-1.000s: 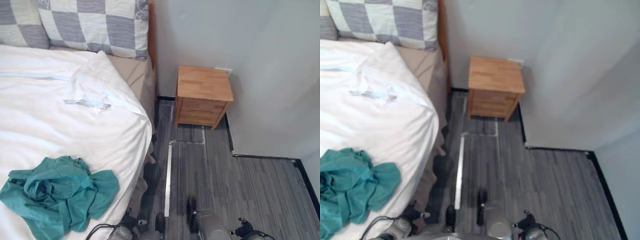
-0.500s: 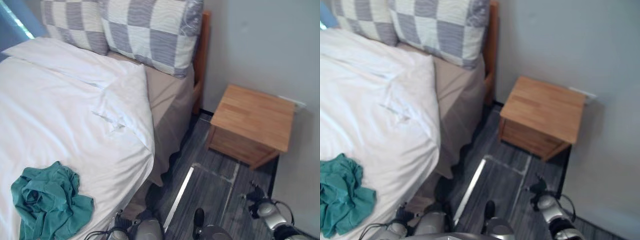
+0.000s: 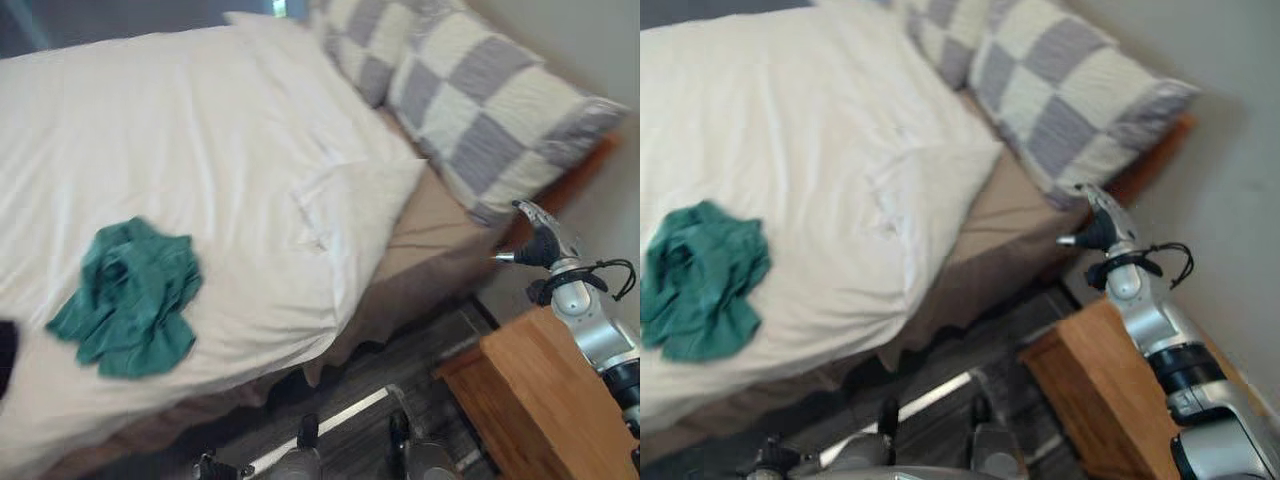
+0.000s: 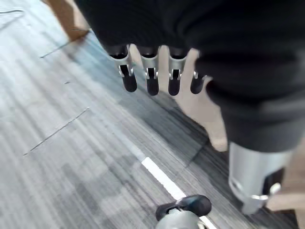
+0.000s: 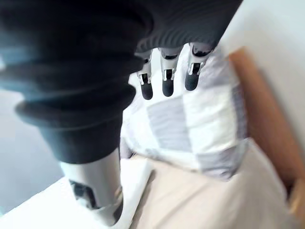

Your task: Tidy up the quilt and then pick up the clothes from the bed and put them into the laundry hamper.

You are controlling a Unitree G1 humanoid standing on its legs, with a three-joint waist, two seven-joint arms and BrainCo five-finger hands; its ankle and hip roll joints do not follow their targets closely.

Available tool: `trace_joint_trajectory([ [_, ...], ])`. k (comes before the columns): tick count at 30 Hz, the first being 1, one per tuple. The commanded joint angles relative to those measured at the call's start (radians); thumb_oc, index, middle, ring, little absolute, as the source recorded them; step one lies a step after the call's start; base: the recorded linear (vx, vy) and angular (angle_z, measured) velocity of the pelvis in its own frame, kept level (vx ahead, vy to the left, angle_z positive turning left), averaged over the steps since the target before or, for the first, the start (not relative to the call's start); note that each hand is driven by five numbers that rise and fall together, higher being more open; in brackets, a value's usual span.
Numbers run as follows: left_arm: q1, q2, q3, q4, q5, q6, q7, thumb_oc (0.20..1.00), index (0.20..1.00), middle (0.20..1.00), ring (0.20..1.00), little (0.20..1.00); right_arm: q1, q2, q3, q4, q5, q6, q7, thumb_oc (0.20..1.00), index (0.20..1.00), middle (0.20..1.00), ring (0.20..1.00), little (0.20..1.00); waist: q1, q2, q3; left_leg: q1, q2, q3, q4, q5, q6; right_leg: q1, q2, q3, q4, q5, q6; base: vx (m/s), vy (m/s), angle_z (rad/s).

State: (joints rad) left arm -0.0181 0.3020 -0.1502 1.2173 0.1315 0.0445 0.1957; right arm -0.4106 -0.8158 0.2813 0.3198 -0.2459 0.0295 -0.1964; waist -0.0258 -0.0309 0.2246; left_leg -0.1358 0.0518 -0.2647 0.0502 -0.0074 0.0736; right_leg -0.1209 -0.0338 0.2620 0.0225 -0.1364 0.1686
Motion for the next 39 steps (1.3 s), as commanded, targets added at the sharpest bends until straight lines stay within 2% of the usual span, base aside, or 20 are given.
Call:
trace_joint_trajectory([
  [1,0.007,0.053,-0.009,0.009,0.015,-0.016,0.005,1.000,1.000,1.000,1.000,1.000,-0.126,-0.015,-0.016,-0.010,-0.038,-0.009,-0.037,1.000,1.000,1.000,1.000,1.000,0.021,-0.080,0.020,0.289,0.012,0.056,-0.054,-0.149,-0.152,-0.056,-0.117,-0.101,-0.021,0.193,0.070,0.17,-0.312,2.04],
  [5,0.035,0.059,-0.016,-0.012,0.007,-0.017,0.015,1.000,1.000,1.000,1.000,1.000,-0.266,0.004,0.077,0.022,-0.025,-0.012,-0.031,1.000,1.000,1.000,1.000,1.000,0.037,-0.070,0.022,0.247,0.041,0.010,0.001,-0.152,-0.172,-0.046,-0.099,-0.121,-0.007,0.194,0.056,0.09,-0.272,1.11],
  [6,0.037,0.059,-0.033,-0.033,-0.003,-0.019,0.020,1.000,1.000,1.000,1.000,1.000,-0.339,-0.006,0.116,0.060,-0.017,-0.007,-0.038,1.000,1.000,1.000,1.000,1.000,0.049,-0.047,0.040,0.189,0.057,0.011,0.031,-0.134,-0.190,-0.046,-0.099,-0.166,0.008,0.168,0.033,-0.01,-0.204,0.42],
  [7,0.022,0.056,-0.046,-0.037,-0.001,-0.017,0.022,1.000,1.000,1.000,1.000,1.000,-0.366,-0.020,0.122,0.085,-0.013,-0.001,-0.044,1.000,1.000,1.000,1.000,1.000,0.044,-0.040,0.051,0.149,0.065,0.038,0.046,-0.120,-0.197,-0.044,-0.110,-0.201,0.009,0.156,0.027,-0.05,-0.247,0.88],
  [8,0.005,0.057,-0.063,-0.043,0.001,-0.019,0.023,1.000,1.000,1.000,1.000,1.000,-0.389,-0.028,0.127,0.114,-0.004,0.005,-0.051,1.000,1.000,1.000,1.000,1.000,0.044,-0.036,0.064,0.118,0.074,0.097,0.049,-0.101,-0.199,-0.040,-0.122,-0.234,0.009,0.147,0.025,-0.09,-0.141,1.39],
  [11,-0.039,0.055,-0.109,-0.078,0.027,-0.016,0.016,1.000,1.000,1.000,1.000,1.000,-0.425,-0.053,0.135,0.172,0.003,0.019,-0.073,1.000,1.000,1.000,1.000,1.000,0.017,0.001,0.104,0.032,0.131,0.367,0.063,-0.035,-0.197,-0.046,-0.152,-0.350,0.039,0.114,0.016,-0.13,-0.121,1.38],
  [12,-0.048,0.059,-0.120,-0.090,0.030,-0.017,0.013,1.000,1.000,1.000,1.000,1.000,-0.443,-0.054,0.139,0.181,-0.003,0.026,-0.080,1.000,1.000,1.000,1.000,1.000,0.016,0.013,0.118,0.012,0.147,0.429,0.065,-0.008,-0.200,-0.056,-0.156,-0.377,0.051,0.110,0.013,-0.18,-0.036,1.44],
  [13,-0.053,0.066,-0.124,-0.100,0.034,-0.015,0.010,1.000,1.000,1.000,1.000,1.000,-0.479,-0.055,0.155,0.195,-0.007,0.032,-0.080,1.000,1.000,1.000,1.000,1.000,0.015,0.026,0.123,-0.002,0.154,0.457,0.046,0.017,-0.205,-0.077,-0.153,-0.391,0.065,0.111,0.010,-0.12,-0.007,1.05],
  [16,-0.065,0.075,-0.162,-0.091,0.040,-0.027,0.018,1.000,1.000,1.000,1.000,1.000,-0.616,-0.001,0.228,0.340,0.005,0.030,-0.105,1.000,1.000,1.000,1.000,1.000,0.030,0.052,0.147,-0.020,0.162,0.466,-0.026,0.069,-0.211,-0.144,-0.146,-0.412,0.110,0.112,0.014,-0.07,-0.026,0.48],
  [20,-0.075,0.075,-0.181,-0.101,0.022,-0.037,0.026,1.000,1.000,1.000,1.000,1.000,-0.704,0.040,0.284,0.452,0.016,0.027,-0.120,1.000,1.000,1.000,1.000,1.000,0.042,0.064,0.166,-0.043,0.165,0.461,-0.048,0.093,-0.213,-0.196,-0.152,-0.414,0.143,0.110,0.012,-0.08,-0.006,0.02],
  [22,-0.084,0.067,-0.199,-0.108,-0.004,-0.045,0.031,1.000,1.000,1.000,1.000,1.000,-0.776,0.085,0.333,0.608,0.018,0.032,-0.120,1.000,1.000,1.000,1.000,1.000,0.053,0.076,0.187,-0.060,0.168,0.463,-0.066,0.110,-0.217,-0.239,-0.158,-0.415,0.179,0.100,0.009,-0.07,0.001,0.02],
  [23,-0.086,0.067,-0.201,-0.107,-0.009,-0.045,0.033,1.000,1.000,1.000,1.000,1.000,-0.789,0.095,0.338,0.651,0.017,0.037,-0.116,0.379,0.379,0.379,0.379,0.379,0.055,0.078,0.192,-0.064,0.168,0.460,-0.067,0.114,-0.218,-0.250,-0.157,-0.417,0.194,0.098,0.007,-0.05,-0.011,0.00],
  [24,-0.089,0.063,-0.206,-0.104,-0.014,-0.047,0.033,1.000,1.000,1.000,1.000,1.000,-0.794,0.111,0.338,0.705,0.026,0.042,-0.112,0.200,0.200,0.200,0.200,0.200,0.058,0.080,0.196,-0.067,0.168,0.456,-0.067,0.116,-0.218,-0.255,-0.157,-0.416,0.200,0.096,0.006,-0.05,-0.014,-0.01],
  [27,-0.100,0.051,-0.210,-0.098,-0.027,-0.048,0.039,1.000,1.000,1.000,1.000,1.000,-0.769,0.124,0.310,0.801,0.054,0.050,-0.108,0.200,0.200,0.200,0.200,0.200,0.055,0.080,0.200,-0.065,0.166,0.447,-0.062,0.118,-0.221,-0.248,-0.159,-0.422,0.204,0.093,0.004,-0.03,-0.018,0.02],
  [30,-0.097,0.041,-0.199,-0.092,-0.025,-0.043,0.041,1.000,1.000,1.000,1.000,1.000,-0.692,0.098,0.270,0.782,0.075,0.050,-0.112,0.200,0.200,0.200,0.200,0.200,0.042,0.075,0.195,-0.044,0.162,0.443,-0.067,0.115,-0.224,-0.223,-0.155,-0.425,0.189,0.093,0.004,-0.02,-0.002,0.12],
  [33,-0.084,0.027,-0.179,-0.082,-0.006,-0.030,0.036,1.000,1.000,1.000,1.000,1.000,-0.486,0.062,0.163,0.628,0.104,0.045,-0.121,0.200,0.200,0.200,0.200,0.200,0.013,0.061,0.180,-0.007,0.165,0.454,-0.076,0.105,-0.227,-0.180,-0.150,-0.425,0.156,0.097,0.007,0.00,-0.001,0.08],
  [36,-0.065,0.015,-0.136,-0.079,0.025,-0.004,0.029,1.000,1.000,1.000,1.000,1.000,-0.130,0.060,-0.046,0.355,0.107,0.037,-0.139,0.200,0.200,0.200,0.200,0.200,-0.023,0.046,0.146,0.038,0.167,0.470,-0.088,0.092,-0.226,-0.131,-0.144,-0.423,0.113,0.108,0.009,0.06,0.001,0.07],
  [37,-0.063,0.017,-0.116,-0.079,0.038,0.004,0.024,1.000,1.000,1.000,1.000,1.000,-0.016,0.072,-0.119,0.290,0.105,0.031,-0.143,0.617,0.617,0.617,0.617,0.617,-0.033,0.041,0.133,0.055,0.165,0.473,-0.092,0.085,-0.225,-0.113,-0.144,-0.421,0.099,0.113,0.011,0.11,-0.010,0.17],
  [38,-0.055,0.017,-0.096,-0.078,0.052,0.009,0.020,1.000,1.000,1.000,1.000,1.000,0.095,0.101,-0.192,0.240,0.115,0.022,-0.153,1.000,1.000,1.000,1.000,1.000,-0.048,0.039,0.119,0.075,0.163,0.476,-0.097,0.075,-0.224,-0.093,-0.145,-0.421,0.090,0.110,0.014,0.19,0.001,0.15],
  [39,-0.044,0.005,-0.071,-0.067,0.069,0.016,0.013,1.000,1.000,1.000,1.000,1.000,0.256,0.193,-0.295,0.206,0.181,-0.005,-0.172,1.000,1.000,1.000,1.000,1.000,-0.074,0.033,0.080,0.111,0.160,0.486,-0.108,0.061,-0.221,-0.061,-0.144,-0.417,0.064,0.118,0.019,0.15,0.006,-0.01],
])
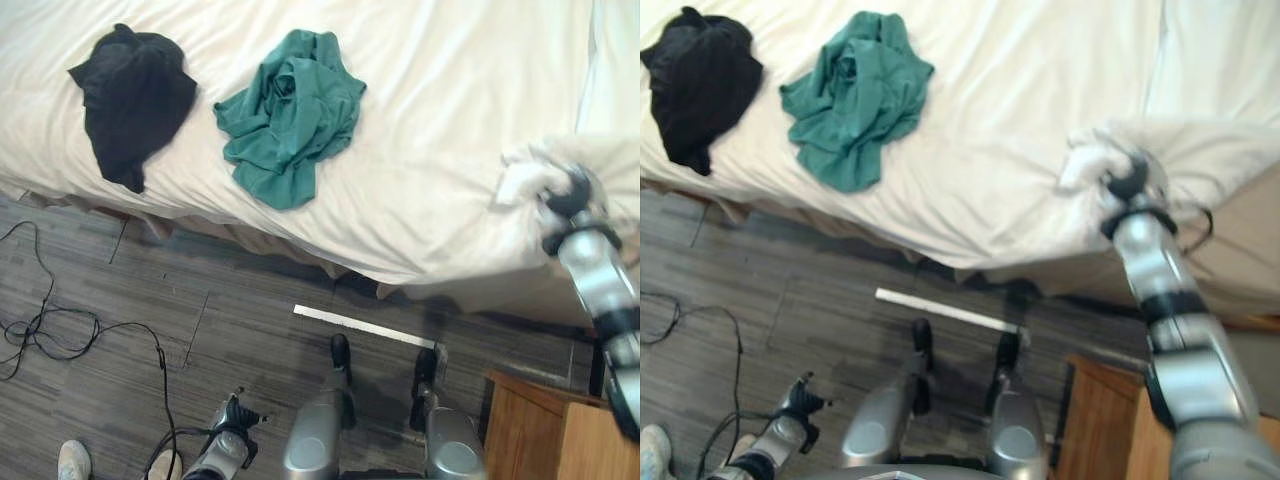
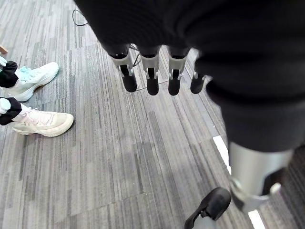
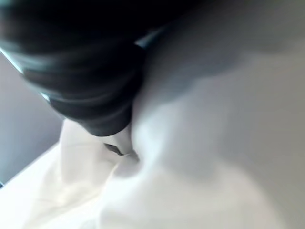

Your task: Tidy up the quilt and then pick up the clothes from the bed and put them into the laundry hamper.

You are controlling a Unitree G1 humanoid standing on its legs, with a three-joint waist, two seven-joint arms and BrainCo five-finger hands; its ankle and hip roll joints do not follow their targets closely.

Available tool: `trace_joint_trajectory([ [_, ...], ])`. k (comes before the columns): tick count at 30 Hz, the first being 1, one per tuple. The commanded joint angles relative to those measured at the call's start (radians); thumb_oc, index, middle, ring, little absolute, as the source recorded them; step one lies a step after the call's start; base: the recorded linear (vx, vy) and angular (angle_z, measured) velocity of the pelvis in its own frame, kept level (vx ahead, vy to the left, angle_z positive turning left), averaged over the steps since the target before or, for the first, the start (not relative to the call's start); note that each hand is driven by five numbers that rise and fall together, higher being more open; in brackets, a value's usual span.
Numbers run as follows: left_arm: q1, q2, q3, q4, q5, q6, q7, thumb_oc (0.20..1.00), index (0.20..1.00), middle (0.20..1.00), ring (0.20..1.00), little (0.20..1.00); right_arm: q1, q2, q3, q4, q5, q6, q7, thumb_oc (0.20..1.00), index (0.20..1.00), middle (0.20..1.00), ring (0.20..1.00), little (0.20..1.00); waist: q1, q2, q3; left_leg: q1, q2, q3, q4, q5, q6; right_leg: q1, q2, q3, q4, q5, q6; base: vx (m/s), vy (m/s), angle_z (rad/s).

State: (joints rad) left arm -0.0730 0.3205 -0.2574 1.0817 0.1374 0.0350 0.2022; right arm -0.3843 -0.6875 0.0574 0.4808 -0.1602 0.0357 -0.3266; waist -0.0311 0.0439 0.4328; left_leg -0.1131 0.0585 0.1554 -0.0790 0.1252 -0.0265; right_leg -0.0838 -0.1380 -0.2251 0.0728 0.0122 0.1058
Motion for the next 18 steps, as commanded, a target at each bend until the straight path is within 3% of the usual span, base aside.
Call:
trace_joint_trajectory([
  [1,0.013,-0.010,0.031,0.067,0.063,0.026,0.006,1.000,1.000,1.000,1.000,1.000,0.240,0.068,-0.077,0.038,0.094,-0.009,-0.041,1.000,1.000,1.000,1.000,1.000,-0.064,-0.044,-0.131,0.088,0.152,0.066,0.020,-0.068,-0.120,-0.098,-0.039,0.070,0.009,-0.025,0.081,0.15,0.018,0.00],
  [4,0.033,-0.026,0.054,0.069,0.072,0.034,-0.007,1.000,1.000,1.000,1.000,1.000,0.370,0.196,-0.162,0.105,0.205,-0.026,-0.061,1.000,1.000,1.000,1.000,1.000,-0.095,-0.051,-0.188,0.137,0.153,0.085,0.006,-0.082,-0.119,-0.054,-0.033,0.085,-0.022,-0.016,0.086,0.13,0.030,-0.29],
  [5,0.035,-0.025,0.052,0.068,0.072,0.034,-0.007,1.000,1.000,1.000,1.000,1.000,0.375,0.197,-0.163,0.102,0.205,-0.026,-0.061,1.000,1.000,1.000,1.000,1.000,-0.093,-0.052,-0.190,0.138,0.153,0.086,0.006,-0.083,-0.119,-0.052,-0.033,0.085,-0.023,-0.016,0.087,0.14,0.048,-0.27],
  [6,0.045,-0.037,0.054,0.063,0.057,0.040,-0.003,1.000,1.000,1.000,1.000,1.000,0.406,0.288,-0.226,0.177,0.414,-0.064,-0.089,1.000,1.000,1.000,1.000,1.000,-0.113,-0.056,-0.219,0.163,0.156,0.098,0.002,-0.093,-0.119,-0.032,-0.031,0.101,-0.038,-0.012,0.091,0.15,0.060,-0.09],
  [8,0.051,-0.045,0.059,0.067,0.032,0.048,-0.002,1.000,1.000,1.000,1.000,1.000,0.444,0.352,-0.290,0.194,0.600,-0.098,-0.101,1.000,1.000,1.000,1.000,1.000,-0.130,-0.060,-0.246,0.177,0.157,0.108,-0.001,-0.101,-0.121,-0.025,-0.031,0.112,-0.049,-0.006,0.096,0.13,0.059,-0.09],
  [10,0.062,-0.053,0.071,0.065,0.010,0.051,0.003,1.000,1.000,1.000,1.000,1.000,0.478,0.356,-0.344,0.169,0.635,-0.109,-0.132,1.000,1.000,1.000,1.000,1.000,-0.144,-0.064,-0.265,0.188,0.158,0.115,-0.004,-0.106,-0.124,-0.016,-0.033,0.115,-0.060,-0.002,0.100,0.08,0.042,-0.22],
  [14,0.075,-0.067,0.068,0.061,0.001,0.042,0.009,1.000,1.000,1.000,1.000,1.000,0.466,0.276,-0.431,0.080,0.540,-0.128,-0.223,1.000,1.000,1.000,1.000,1.000,-0.152,-0.075,-0.277,0.200,0.159,0.123,-0.007,-0.114,-0.124,-0.009,-0.035,0.123,-0.065,0.003,0.105,0.04,0.026,-0.16],
  [15,0.072,-0.069,0.063,0.063,0.003,0.039,0.009,1.000,1.000,1.000,1.000,1.000,0.451,0.247,-0.441,0.050,0.498,-0.127,-0.236,0.200,0.200,0.200,0.200,0.200,-0.149,-0.077,-0.273,0.202,0.160,0.123,-0.007,-0.116,-0.123,-0.012,-0.035,0.125,-0.063,0.003,0.105,-0.01,0.002,-0.10],
  [17,0.070,-0.063,0.054,0.069,0.015,0.036,0.007,1.000,1.000,1.000,1.000,1.000,0.420,0.183,-0.449,-0.022,0.410,-0.123,-0.248,0.200,0.200,0.200,0.200,0.200,-0.139,-0.083,-0.264,0.201,0.160,0.119,-0.007,-0.117,-0.122,-0.015,-0.033,0.129,-0.059,0.001,0.105,-0.03,-0.023,-0.08],
  [18,0.063,-0.054,0.046,0.074,0.025,0.034,0.002,1.000,1.000,1.000,1.000,1.000,0.357,0.111,-0.435,-0.091,0.330,-0.120,-0.257,0.200,0.200,0.200,0.200,0.200,-0.123,-0.085,-0.247,0.193,0.161,0.111,-0.004,-0.115,-0.122,-0.022,-0.033,0.131,-0.055,-0.002,0.105,-0.08,-0.047,-0.01],
])
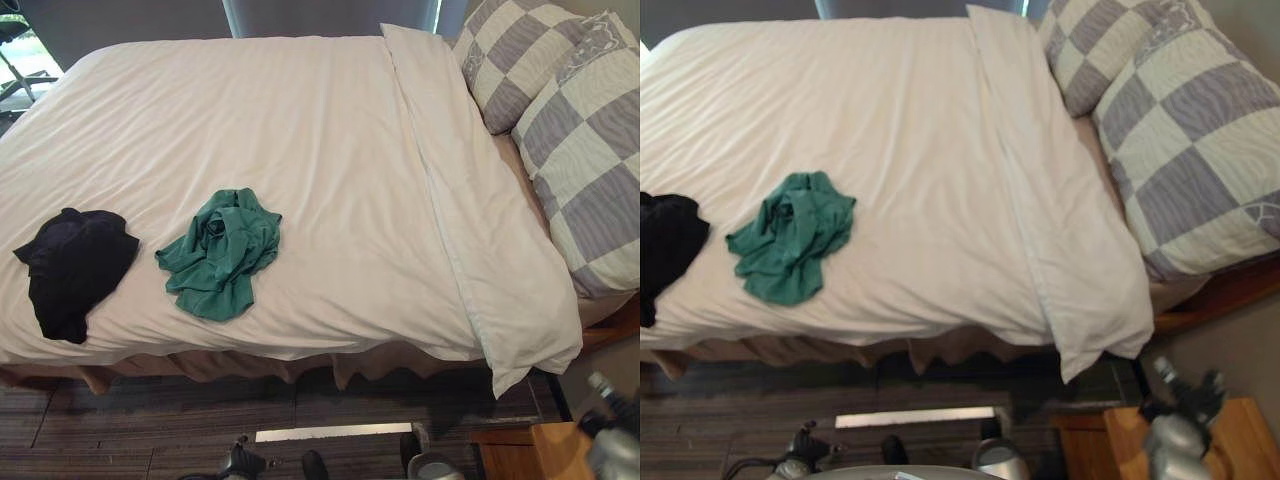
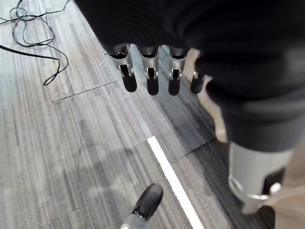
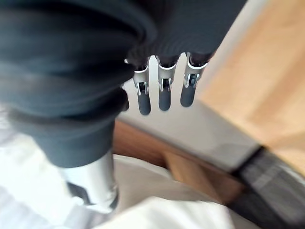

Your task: Tidy up the quilt and then pick up the clothes from the bed and put them into the laundry hamper.

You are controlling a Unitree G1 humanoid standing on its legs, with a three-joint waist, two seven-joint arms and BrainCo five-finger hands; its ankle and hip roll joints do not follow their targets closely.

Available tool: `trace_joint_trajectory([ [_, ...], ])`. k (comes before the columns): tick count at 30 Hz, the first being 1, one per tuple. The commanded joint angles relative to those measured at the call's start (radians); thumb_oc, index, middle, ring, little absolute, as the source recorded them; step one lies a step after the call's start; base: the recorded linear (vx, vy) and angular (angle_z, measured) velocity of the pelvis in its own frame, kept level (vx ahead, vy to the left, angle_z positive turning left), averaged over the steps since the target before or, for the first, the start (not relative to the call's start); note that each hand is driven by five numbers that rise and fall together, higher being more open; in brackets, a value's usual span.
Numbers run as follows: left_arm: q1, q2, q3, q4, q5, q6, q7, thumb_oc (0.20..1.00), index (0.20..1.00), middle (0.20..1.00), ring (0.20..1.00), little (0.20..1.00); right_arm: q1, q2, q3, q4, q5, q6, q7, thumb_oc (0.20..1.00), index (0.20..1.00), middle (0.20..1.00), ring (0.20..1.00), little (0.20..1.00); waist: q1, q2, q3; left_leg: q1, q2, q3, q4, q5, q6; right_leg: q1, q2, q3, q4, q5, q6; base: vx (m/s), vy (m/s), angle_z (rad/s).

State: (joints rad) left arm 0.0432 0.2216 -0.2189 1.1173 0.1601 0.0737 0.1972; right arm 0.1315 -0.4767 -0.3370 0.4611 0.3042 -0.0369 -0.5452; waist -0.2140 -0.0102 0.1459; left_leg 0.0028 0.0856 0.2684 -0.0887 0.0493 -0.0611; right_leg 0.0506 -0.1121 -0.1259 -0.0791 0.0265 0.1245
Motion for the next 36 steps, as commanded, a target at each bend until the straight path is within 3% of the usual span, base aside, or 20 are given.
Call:
trace_joint_trajectory([
  [1,-0.065,0.054,-0.002,0.039,0.004,-0.008,0.005,1.000,1.000,1.000,1.000,1.000,-0.226,-0.149,-0.010,-0.091,-0.161,-0.047,-0.042,0.200,0.200,0.200,0.200,0.200,0.074,-0.028,0.064,0.069,0.137,-0.007,0.011,-0.041,-0.089,-0.165,-0.061,0.031,0.104,-0.023,0.088,-0.21,-0.077,-0.04],
  [3,-0.103,0.078,-0.030,0.025,-0.013,-0.016,0.003,1.000,1.000,1.000,1.000,1.000,-0.407,-0.233,0.095,-0.100,-0.160,-0.054,-0.031,0.200,0.200,0.200,0.200,0.200,0.114,-0.019,0.131,0.005,0.133,-0.032,0.036,-0.017,-0.092,-0.209,-0.064,0.033,0.117,-0.014,0.081,-0.24,-0.073,0.04],
  [6,-0.120,0.088,-0.040,0.013,-0.031,-0.024,0.002,1.000,1.000,1.000,1.000,1.000,-0.521,-0.290,0.163,-0.067,-0.174,-0.042,-0.032,0.200,0.200,0.200,0.200,0.200,0.127,-0.005,0.169,-0.052,0.132,-0.046,0.084,-0.019,-0.095,-0.243,-0.072,0.030,0.136,-0.015,0.077,-0.16,-0.045,0.27],
  [7,-0.127,0.096,-0.071,-0.019,-0.061,-0.037,0.011,1.000,1.000,1.000,1.000,1.000,-0.663,-0.332,0.233,0.045,-0.140,-0.034,-0.043,0.200,0.200,0.200,0.200,0.200,0.145,0.022,0.212,-0.122,0.129,-0.057,0.143,-0.025,-0.097,-0.305,-0.077,0.029,0.211,-0.038,0.073,-0.22,-0.037,0.25],
  [10,-0.136,0.097,-0.074,-0.041,-0.099,-0.040,0.028,1.000,1.000,1.000,1.000,1.000,-0.688,-0.320,0.235,0.115,-0.097,-0.037,-0.059,0.200,0.200,0.200,0.200,0.200,0.147,0.033,0.244,-0.177,0.134,-0.071,0.209,-0.043,-0.096,-0.354,-0.090,0.027,0.281,-0.061,0.069,-0.15,-0.027,0.15],
  [12,-0.160,0.096,-0.042,-0.050,-0.165,-0.036,0.057,1.000,1.000,1.000,1.000,1.000,-0.616,-0.256,0.200,0.171,-0.062,-0.034,-0.068,0.200,0.200,0.200,0.200,0.200,0.138,0.035,0.288,-0.254,0.143,-0.104,0.342,-0.099,-0.086,-0.421,-0.103,0.038,0.415,-0.111,0.055,-0.12,-0.054,0.26],
  [13,-0.161,0.098,-0.043,-0.050,-0.165,-0.036,0.057,1.000,1.000,1.000,1.000,1.000,-0.615,-0.255,0.198,0.170,-0.062,-0.034,-0.067,0.200,0.200,0.200,0.200,0.200,0.139,0.034,0.285,-0.261,0.143,-0.106,0.344,-0.095,-0.085,-0.426,-0.103,0.037,0.414,-0.106,0.054,-0.07,-0.026,0.35],
  [15,-0.177,0.093,-0.005,-0.027,-0.177,-0.026,0.070,1.000,1.000,1.000,1.000,1.000,-0.484,-0.163,0.156,0.200,-0.065,-0.025,-0.058,0.200,0.200,0.200,0.200,0.200,0.120,0.028,0.304,-0.300,0.148,-0.116,0.437,-0.143,-0.078,-0.466,-0.110,0.047,0.509,-0.143,0.044,-0.03,0.007,0.32],
  [17,-0.184,0.091,0.011,-0.015,-0.162,-0.021,0.080,1.000,1.000,1.000,1.000,1.000,-0.366,-0.078,0.142,0.218,-0.082,-0.022,-0.045,0.200,0.200,0.200,0.200,0.200,0.105,0.018,0.304,-0.292,0.151,-0.114,0.454,-0.164,-0.073,-0.468,-0.112,0.049,0.522,-0.144,0.044,0.04,0.050,0.06],
  [18,-0.180,0.089,0.019,-0.013,-0.148,-0.014,0.087,1.000,1.000,1.000,1.000,1.000,-0.279,-0.010,0.126,0.252,-0.073,-0.018,-0.036,0.200,0.200,0.200,0.200,0.200,0.091,0.008,0.297,-0.268,0.153,-0.103,0.439,-0.171,-0.073,-0.450,-0.110,0.049,0.497,-0.137,0.047,0.04,0.042,-0.09],
  [22,-0.154,0.086,0.029,-0.021,-0.139,-0.008,0.087,1.000,1.000,1.000,1.000,1.000,-0.135,0.069,0.127,0.292,-0.073,-0.002,0.010,0.200,0.200,0.200,0.200,0.200,0.065,-0.014,0.269,-0.201,0.150,-0.081,0.382,-0.169,-0.070,-0.396,-0.103,0.044,0.427,-0.112,0.055,0.08,0.056,-0.14],
  [27,-0.113,0.080,0.027,-0.054,-0.115,-0.004,0.076,1.000,1.000,1.000,1.000,1.000,-0.015,0.141,0.173,0.367,-0.104,0.036,0.083,0.200,0.200,0.200,0.200,0.200,0.034,-0.050,0.206,-0.078,0.112,-0.037,0.256,-0.148,-0.058,-0.287,-0.091,0.050,0.265,-0.035,0.082,0.11,0.126,-0.19],
  [28,-0.107,0.063,0.015,-0.053,-0.103,-0.003,0.068,1.000,1.000,1.000,1.000,1.000,-0.005,0.165,0.226,0.449,-0.139,0.071,0.123,1.000,1.000,1.000,1.000,1.000,0.036,-0.055,0.180,-0.024,0.084,-0.029,0.170,-0.124,-0.048,-0.262,-0.095,0.060,0.225,0.008,0.108,0.02,0.181,-0.27],
  [30,-0.114,0.062,0.004,-0.051,-0.081,-0.006,0.057,1.000,1.000,1.000,1.000,1.000,-0.011,0.188,0.274,0.527,-0.162,0.090,0.169,1.000,1.000,1.000,1.000,1.000,0.045,-0.056,0.154,0.009,0.061,-0.027,0.095,-0.101,-0.040,-0.245,-0.097,0.075,0.191,0.028,0.118,0.02,0.158,-0.29],
  [33,-0.118,0.071,-0.002,-0.047,-0.062,-0.013,0.039,1.000,1.000,1.000,1.000,1.000,-0.016,0.200,0.327,0.576,-0.217,0.102,0.224,1.000,1.000,1.000,1.000,1.000,0.052,-0.055,0.133,0.023,0.055,-0.024,0.095,-0.108,-0.043,-0.211,-0.114,0.073,0.163,0.029,0.124,0.02,0.041,-0.20],
  [34,-0.125,0.075,-0.006,-0.044,-0.060,-0.018,0.033,1.000,1.000,1.000,1.000,1.000,-0.024,0.198,0.352,0.604,-0.238,0.107,0.247,1.000,1.000,1.000,1.000,1.000,0.059,-0.055,0.131,0.003,0.048,-0.027,0.138,-0.125,-0.042,-0.192,-0.126,0.067,0.154,0.022,0.123,0.00,0.096,0.05],
  [35,-0.137,0.085,-0.014,-0.047,-0.057,-0.026,0.018,1.000,1.000,1.000,1.000,1.000,-0.052,0.176,0.420,0.608,-0.298,0.122,0.294,1.000,1.000,1.000,1.000,1.000,0.069,-0.063,0.144,-0.048,0.040,-0.066,0.335,-0.185,-0.062,-0.155,-0.149,0.048,0.153,0.001,0.106,-0.01,0.147,0.23],
  [36,-0.152,0.091,-0.015,-0.034,-0.060,-0.031,0.020,1.000,1.000,1.000,1.000,1.000,-0.091,0.157,0.459,0.623,-0.328,0.118,0.308,1.000,1.000,1.000,1.000,1.000,0.085,-0.070,0.154,-0.094,0.048,-0.105,0.416,-0.186,-0.089,-0.151,-0.159,0.042,0.156,-0.005,0.099,-0.02,0.131,0.50],
])
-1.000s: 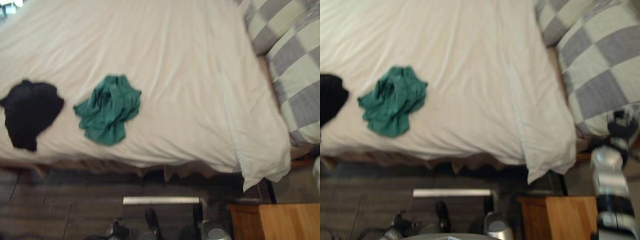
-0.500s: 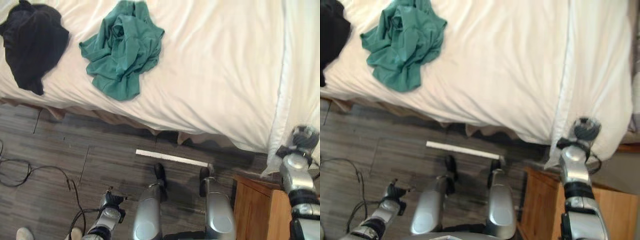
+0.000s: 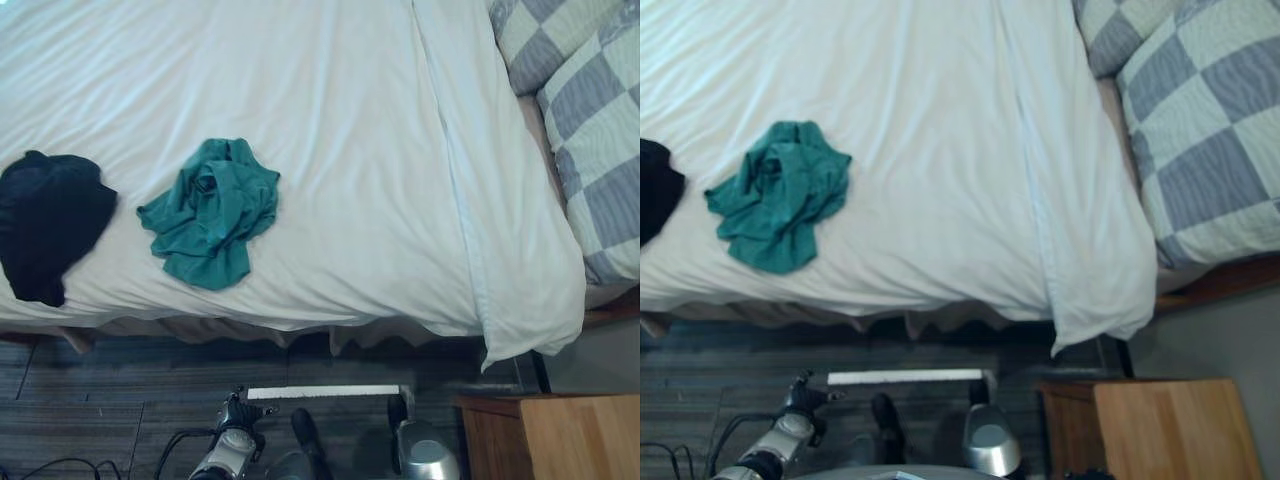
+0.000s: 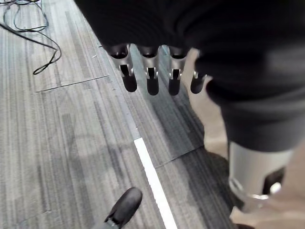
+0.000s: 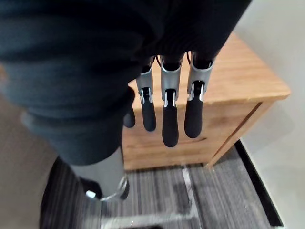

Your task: Tidy up the quilt and then pick up the clothes from the bed and put them into the laundry hamper.

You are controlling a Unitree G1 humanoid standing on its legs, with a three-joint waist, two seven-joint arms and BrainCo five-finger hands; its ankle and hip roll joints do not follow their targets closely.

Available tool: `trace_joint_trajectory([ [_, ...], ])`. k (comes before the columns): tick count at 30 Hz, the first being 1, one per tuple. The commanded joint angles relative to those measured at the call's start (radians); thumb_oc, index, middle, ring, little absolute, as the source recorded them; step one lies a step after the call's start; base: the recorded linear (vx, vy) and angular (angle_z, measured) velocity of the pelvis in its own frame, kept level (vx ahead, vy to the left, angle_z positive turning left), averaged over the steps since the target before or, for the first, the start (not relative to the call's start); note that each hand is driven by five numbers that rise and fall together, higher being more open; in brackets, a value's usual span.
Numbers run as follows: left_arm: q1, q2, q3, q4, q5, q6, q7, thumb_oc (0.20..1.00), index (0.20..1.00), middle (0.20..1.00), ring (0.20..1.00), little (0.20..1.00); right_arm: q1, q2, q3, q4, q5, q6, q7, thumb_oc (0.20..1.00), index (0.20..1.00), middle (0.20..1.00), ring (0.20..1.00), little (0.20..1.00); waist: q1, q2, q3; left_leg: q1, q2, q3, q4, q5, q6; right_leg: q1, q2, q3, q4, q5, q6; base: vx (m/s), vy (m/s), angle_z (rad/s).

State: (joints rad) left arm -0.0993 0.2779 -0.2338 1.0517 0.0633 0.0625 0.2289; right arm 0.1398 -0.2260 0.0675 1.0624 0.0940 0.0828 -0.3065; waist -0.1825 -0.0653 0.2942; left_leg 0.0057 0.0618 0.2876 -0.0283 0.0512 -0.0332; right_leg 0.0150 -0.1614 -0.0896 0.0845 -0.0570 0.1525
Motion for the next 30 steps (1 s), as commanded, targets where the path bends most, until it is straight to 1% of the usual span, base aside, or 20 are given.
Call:
trace_joint_trajectory([
  [1,-0.011,0.035,0.001,0.032,0.037,-0.020,-0.012,1.000,1.000,1.000,1.000,1.000,-0.101,-0.093,0.055,0.023,-0.117,-0.002,0.069,1.000,1.000,1.000,1.000,1.000,0.051,-0.017,0.003,-0.103,0.069,-0.126,0.355,-0.184,-0.116,-0.119,-0.112,0.004,-0.009,0.081,0.070,-0.05,0.285,0.58],
  [2,-0.024,0.045,0.004,0.070,0.046,-0.021,-0.017,1.000,1.000,1.000,1.000,1.000,-0.135,-0.104,0.113,0.018,-0.177,-0.002,0.106,1.000,1.000,1.000,1.000,1.000,0.075,-0.027,0.000,-0.139,0.159,-0.165,0.372,-0.149,-0.151,-0.112,-0.164,-0.013,-0.011,0.078,0.084,-0.04,0.212,0.44],
  [3,-0.025,0.045,0.005,0.071,0.046,-0.022,-0.017,1.000,1.000,1.000,1.000,1.000,-0.136,-0.104,0.114,0.018,-0.178,-0.002,0.107,1.000,1.000,1.000,1.000,1.000,0.072,-0.024,0.003,-0.138,0.164,-0.168,0.376,-0.154,-0.154,-0.107,-0.159,-0.016,-0.010,0.075,0.083,0.01,0.817,0.29],
  [4,-0.027,0.084,0.017,0.164,0.130,0.013,-0.002,1.000,1.000,1.000,1.000,1.000,-0.155,-0.120,0.156,-0.033,-0.226,-0.008,0.136,1.000,1.000,1.000,1.000,1.000,0.097,-0.005,-0.027,-0.105,0.408,-0.144,0.204,-0.010,-0.192,-0.111,-0.242,-0.027,-0.048,0.102,0.109,0.06,0.592,0.18],
  [5,-0.027,0.083,0.017,0.165,0.132,0.014,-0.001,1.000,1.000,1.000,1.000,1.000,-0.153,-0.121,0.156,-0.034,-0.227,-0.007,0.136,1.000,1.000,1.000,1.000,1.000,0.097,0.000,-0.029,-0.097,0.414,-0.142,0.190,-0.004,-0.196,-0.105,-0.235,-0.032,-0.054,0.102,0.109,0.05,0.595,0.24],
  [8,-0.015,0.075,0.014,0.167,0.137,-0.008,-0.008,1.000,1.000,1.000,1.000,1.000,-0.161,-0.113,0.144,-0.058,-0.201,-0.014,0.164,1.000,1.000,1.000,1.000,1.000,0.105,0.022,-0.057,-0.073,0.408,-0.157,0.124,-0.019,-0.224,-0.088,-0.259,-0.045,-0.087,0.142,0.109,0.18,0.391,0.31],
  [10,-0.020,0.079,0.026,0.196,0.135,0.006,-0.012,1.000,1.000,1.000,1.000,1.000,-0.180,-0.079,0.117,-0.047,-0.188,-0.002,0.154,1.000,1.000,1.000,1.000,1.000,0.111,-0.006,-0.048,-0.104,0.329,-0.122,0.191,-0.091,-0.213,-0.112,-0.370,-0.095,-0.037,0.303,0.109,0.16,0.517,0.10],
  [11,-0.019,0.084,0.037,0.192,0.126,0.007,-0.007,1.000,1.000,1.000,1.000,1.000,-0.187,-0.069,0.126,-0.051,-0.178,-0.005,0.149,1.000,1.000,1.000,1.000,1.000,0.124,-0.008,-0.042,-0.099,0.306,-0.091,0.193,-0.100,-0.192,-0.123,-0.391,-0.161,0.000,0.286,0.109,0.15,0.673,-0.18],
  [12,-0.013,0.086,0.040,0.181,0.119,0.004,-0.008,1.000,1.000,1.000,1.000,1.000,-0.193,-0.055,0.135,-0.057,-0.164,-0.006,0.147,1.000,1.000,1.000,1.000,1.000,0.126,-0.010,-0.039,-0.093,0.274,-0.067,0.175,-0.103,-0.165,-0.133,-0.374,-0.191,0.060,0.246,0.098,0.11,0.639,-0.30],
  [14,-0.008,0.092,0.029,0.163,0.134,0.005,-0.030,1.000,1.000,1.000,1.000,1.000,-0.187,-0.043,0.157,-0.066,-0.166,-0.014,0.150,1.000,1.000,1.000,1.000,1.000,0.110,-0.005,-0.030,-0.061,0.207,-0.038,0.114,-0.091,-0.121,-0.169,-0.228,-0.155,0.160,0.151,0.076,0.10,0.534,-0.34],
  [15,-0.008,0.092,0.029,0.163,0.134,0.005,-0.030,1.000,1.000,1.000,1.000,1.000,-0.187,-0.043,0.157,-0.066,-0.166,-0.014,0.150,1.000,1.000,1.000,1.000,1.000,0.110,-0.005,-0.030,-0.061,0.207,-0.038,0.114,-0.091,-0.121,-0.169,-0.228,-0.155,0.160,0.151,0.076,0.15,0.554,-0.14],
  [16,-0.012,0.100,0.006,0.159,0.170,0.017,-0.053,1.000,1.000,1.000,1.000,1.000,-0.170,-0.036,0.179,-0.087,-0.159,-0.021,0.151,1.000,1.000,1.000,1.000,1.000,0.080,0.008,-0.024,-0.022,0.140,-0.021,0.066,-0.085,-0.087,-0.211,-0.044,-0.151,0.197,0.064,0.063,0.21,0.533,-0.09],
  [17,-0.017,0.104,-0.001,0.158,0.180,0.021,-0.055,1.000,1.000,1.000,1.000,1.000,-0.167,-0.037,0.188,-0.099,-0.152,-0.032,0.146,1.000,1.000,1.000,1.000,1.000,0.069,0.006,-0.019,0.003,0.096,-0.009,0.060,-0.104,-0.075,-0.217,0.013,-0.191,0.168,0.051,0.049,0.29,0.613,0.08],
  [19,-0.020,0.104,-0.003,0.161,0.186,0.022,-0.057,1.000,1.000,1.000,1.000,1.000,-0.163,-0.037,0.192,-0.097,-0.150,-0.034,0.145,1.000,1.000,1.000,1.000,1.000,0.063,0.006,-0.019,0.016,0.068,-0.009,0.064,-0.120,-0.066,-0.212,0.040,-0.221,0.137,0.036,0.029,0.19,0.226,0.18],
  [21,-0.022,0.080,-0.015,0.150,0.206,0.007,-0.059,1.000,1.000,1.000,1.000,1.000,-0.148,-0.055,0.196,-0.123,-0.150,-0.039,0.149,1.000,1.000,1.000,1.000,1.000,0.033,0.021,-0.018,0.047,0.005,-0.004,0.162,-0.217,-0.056,-0.183,0.051,-0.248,0.059,-0.005,-0.047,0.33,0.318,0.28],
  [22,-0.021,0.067,-0.015,0.141,0.193,0.002,-0.056,1.000,1.000,1.000,1.000,1.000,-0.160,-0.069,0.206,-0.123,-0.157,-0.043,0.148,1.000,1.000,1.000,1.000,1.000,0.026,0.030,-0.011,0.000,-0.003,0.001,0.309,-0.175,-0.087,-0.155,0.060,-0.211,0.025,-0.008,-0.062,0.25,0.277,0.45],
  [24,-0.027,0.048,-0.012,0.121,0.163,-0.001,-0.053,1.000,1.000,1.000,1.000,1.000,-0.185,-0.085,0.228,-0.106,-0.191,-0.027,0.142,1.000,1.000,1.000,1.000,1.000,0.051,0.024,0.018,-0.123,0.023,-0.021,0.586,-0.056,-0.187,-0.107,0.052,-0.202,-0.017,-0.016,-0.094,0.10,0.150,0.44],
  [26,-0.059,0.037,-0.035,0.096,0.145,-0.006,-0.035,1.000,1.000,1.000,1.000,1.000,-0.212,-0.097,0.238,-0.079,-0.204,-0.021,0.134,1.000,1.000,1.000,1.000,1.000,0.055,0.000,0.026,-0.187,0.070,-0.023,0.668,-0.039,-0.194,-0.082,0.011,-0.197,-0.055,0.007,-0.077,0.14,0.203,-0.48],
  [27,-0.066,0.027,-0.040,0.092,0.143,-0.010,-0.034,1.000,1.000,1.000,1.000,1.000,-0.224,-0.100,0.237,-0.065,-0.213,-0.018,0.129,1.000,1.000,1.000,1.000,1.000,0.055,0.015,0.029,-0.190,0.139,-0.021,0.652,-0.061,-0.187,-0.068,0.006,-0.186,-0.077,0.010,-0.058,0.18,0.376,-0.93],
  [30,-0.067,0.015,-0.053,0.080,0.153,-0.018,-0.030,1.000,1.000,1.000,1.000,1.000,-0.251,-0.104,0.250,-0.068,-0.232,-0.018,0.132,1.000,1.000,1.000,1.000,1.000,0.046,0.058,-0.015,-0.095,0.237,-0.011,0.285,-0.077,-0.154,-0.070,-0.029,-0.125,-0.134,0.034,0.023,0.22,0.597,-0.54],
])
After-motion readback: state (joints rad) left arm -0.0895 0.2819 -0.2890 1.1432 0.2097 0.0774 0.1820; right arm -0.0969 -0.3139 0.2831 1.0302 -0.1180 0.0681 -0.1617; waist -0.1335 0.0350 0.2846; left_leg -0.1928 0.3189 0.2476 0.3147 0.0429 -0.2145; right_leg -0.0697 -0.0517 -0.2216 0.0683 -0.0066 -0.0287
